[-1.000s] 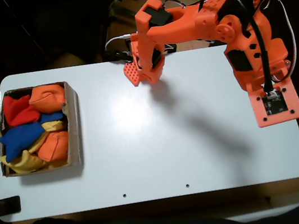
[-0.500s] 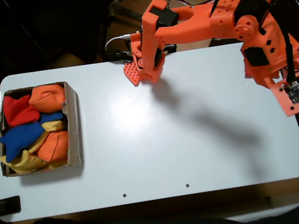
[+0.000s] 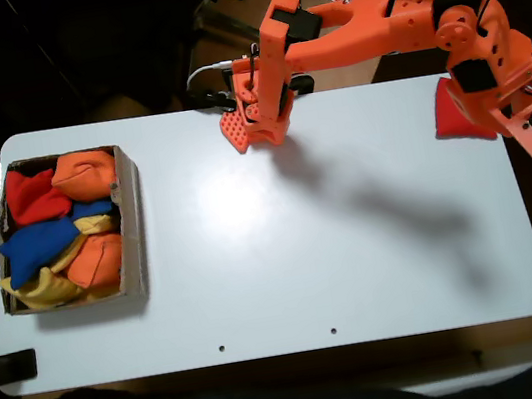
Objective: Grasp a bag and put it in the box.
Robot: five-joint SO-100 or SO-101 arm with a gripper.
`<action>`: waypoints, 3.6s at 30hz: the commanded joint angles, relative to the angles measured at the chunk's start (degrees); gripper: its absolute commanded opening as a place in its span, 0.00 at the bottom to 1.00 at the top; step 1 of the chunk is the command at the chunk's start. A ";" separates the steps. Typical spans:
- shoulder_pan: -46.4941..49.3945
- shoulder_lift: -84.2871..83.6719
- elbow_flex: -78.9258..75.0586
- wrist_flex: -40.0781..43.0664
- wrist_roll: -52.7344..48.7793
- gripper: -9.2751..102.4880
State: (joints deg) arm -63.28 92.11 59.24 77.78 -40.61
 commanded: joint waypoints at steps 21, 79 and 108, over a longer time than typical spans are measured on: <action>-13.10 -4.83 -1.76 0.97 -3.87 0.08; -16.17 -13.18 2.37 -8.35 -8.53 0.08; -17.49 -18.28 4.66 -9.23 -11.16 0.09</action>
State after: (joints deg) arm -80.16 73.48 63.63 69.43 -51.59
